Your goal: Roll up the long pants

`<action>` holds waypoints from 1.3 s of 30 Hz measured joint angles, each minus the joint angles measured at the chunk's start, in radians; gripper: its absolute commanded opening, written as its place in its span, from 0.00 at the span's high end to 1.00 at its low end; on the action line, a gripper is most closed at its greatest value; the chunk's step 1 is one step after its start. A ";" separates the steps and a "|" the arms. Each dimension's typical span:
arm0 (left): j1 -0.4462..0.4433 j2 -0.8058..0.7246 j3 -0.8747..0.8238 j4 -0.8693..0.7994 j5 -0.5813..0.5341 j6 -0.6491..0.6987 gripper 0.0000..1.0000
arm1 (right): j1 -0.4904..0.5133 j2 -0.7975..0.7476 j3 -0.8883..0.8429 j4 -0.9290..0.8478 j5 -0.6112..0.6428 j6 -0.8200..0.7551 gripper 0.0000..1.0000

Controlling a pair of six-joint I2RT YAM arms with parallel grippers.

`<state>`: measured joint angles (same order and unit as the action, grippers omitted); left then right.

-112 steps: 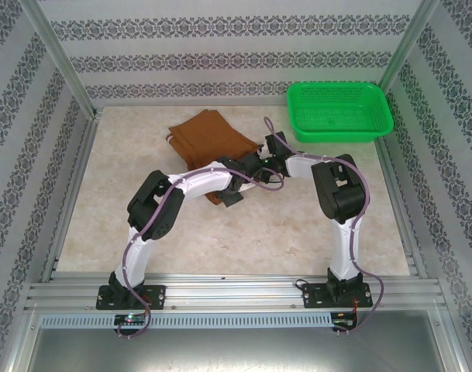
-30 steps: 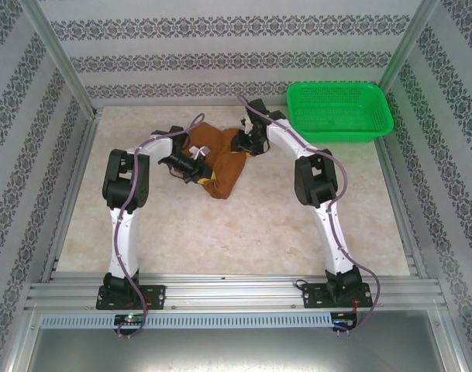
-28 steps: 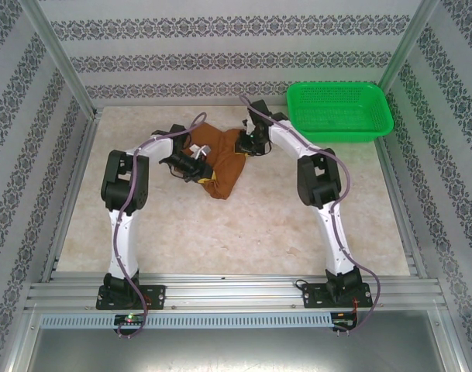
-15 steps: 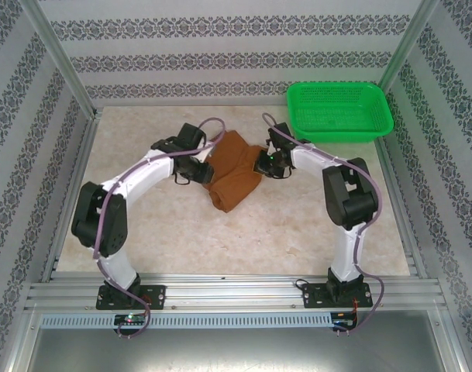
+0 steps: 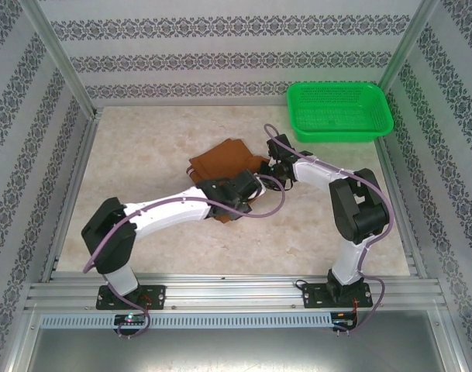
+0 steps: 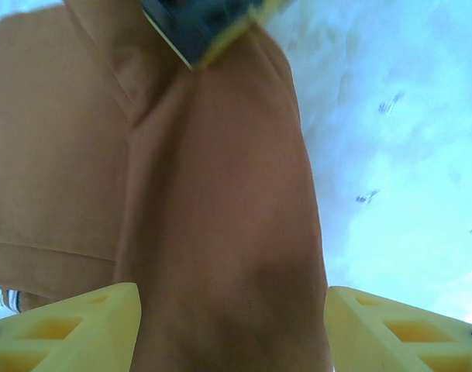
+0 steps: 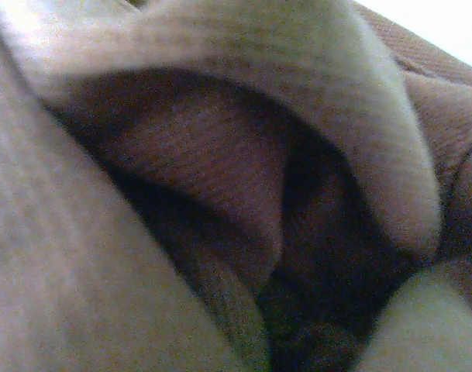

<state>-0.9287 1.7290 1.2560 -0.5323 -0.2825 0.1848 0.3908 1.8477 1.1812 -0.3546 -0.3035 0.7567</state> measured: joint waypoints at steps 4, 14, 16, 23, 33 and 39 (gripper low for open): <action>-0.019 0.064 -0.032 0.005 -0.016 0.014 0.35 | -0.002 -0.002 -0.004 0.005 -0.004 0.005 1.00; -0.004 0.202 -0.024 0.058 -0.086 0.011 0.18 | -0.002 -0.031 -0.046 0.048 -0.026 0.029 1.00; 0.005 0.218 0.002 0.042 -0.085 0.005 0.19 | -0.003 -0.051 -0.067 0.060 -0.026 0.035 1.00; 0.058 0.319 0.134 -0.053 -0.054 -0.016 0.77 | -0.014 -0.092 -0.115 0.082 -0.029 0.060 1.00; 0.097 0.304 0.167 -0.026 0.010 -0.013 1.00 | -0.064 -0.122 -0.147 0.095 -0.061 0.048 0.40; 0.122 0.314 0.280 -0.153 0.244 -0.044 1.00 | -0.130 -0.115 -0.034 -0.027 -0.081 -0.032 0.05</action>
<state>-0.8070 2.0434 1.5364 -0.6857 -0.0387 0.1406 0.2611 1.7325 1.1469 -0.3820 -0.3843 0.7250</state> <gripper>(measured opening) 0.128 0.915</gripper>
